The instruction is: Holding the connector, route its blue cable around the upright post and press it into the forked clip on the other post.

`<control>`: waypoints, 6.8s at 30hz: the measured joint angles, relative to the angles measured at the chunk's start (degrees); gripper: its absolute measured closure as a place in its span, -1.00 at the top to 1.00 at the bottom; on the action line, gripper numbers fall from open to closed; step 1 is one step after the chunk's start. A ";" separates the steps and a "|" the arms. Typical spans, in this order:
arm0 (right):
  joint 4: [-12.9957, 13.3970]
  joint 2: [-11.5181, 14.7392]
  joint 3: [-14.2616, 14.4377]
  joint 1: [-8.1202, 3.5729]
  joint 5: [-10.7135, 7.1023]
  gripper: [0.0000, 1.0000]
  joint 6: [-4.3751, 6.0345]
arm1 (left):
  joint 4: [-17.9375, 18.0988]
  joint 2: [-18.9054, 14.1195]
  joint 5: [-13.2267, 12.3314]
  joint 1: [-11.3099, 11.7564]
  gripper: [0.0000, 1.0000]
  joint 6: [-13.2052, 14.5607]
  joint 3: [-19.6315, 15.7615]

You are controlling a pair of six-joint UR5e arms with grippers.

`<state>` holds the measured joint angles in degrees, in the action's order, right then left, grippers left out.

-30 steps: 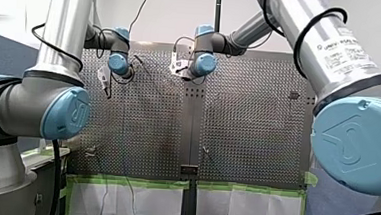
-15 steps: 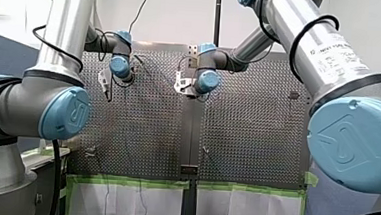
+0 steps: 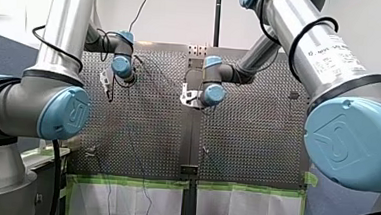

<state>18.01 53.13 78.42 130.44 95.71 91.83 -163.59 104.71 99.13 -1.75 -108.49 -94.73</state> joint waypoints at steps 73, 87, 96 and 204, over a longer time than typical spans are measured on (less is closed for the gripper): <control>35.69 -19.79 31.23 -5.73 10.54 -1.00 2.58 | -0.29 0.00 2.78 -0.81 0.97 1.44 0.01; 41.78 -27.16 29.87 -6.30 12.16 -1.00 2.58 | -0.25 0.00 3.03 -0.76 0.97 1.57 0.00; 42.02 -31.52 29.49 -8.11 12.32 -1.00 2.34 | -0.25 0.00 3.04 -0.80 0.97 1.78 0.00; 33.44 -4.74 32.43 -17.60 -8.51 -1.00 -5.30 | -21.80 -16.32 7.50 1.52 0.97 10.79 -0.22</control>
<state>51.45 48.40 110.84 112.84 87.20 86.53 -185.39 88.39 106.62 -0.24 -97.70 -94.94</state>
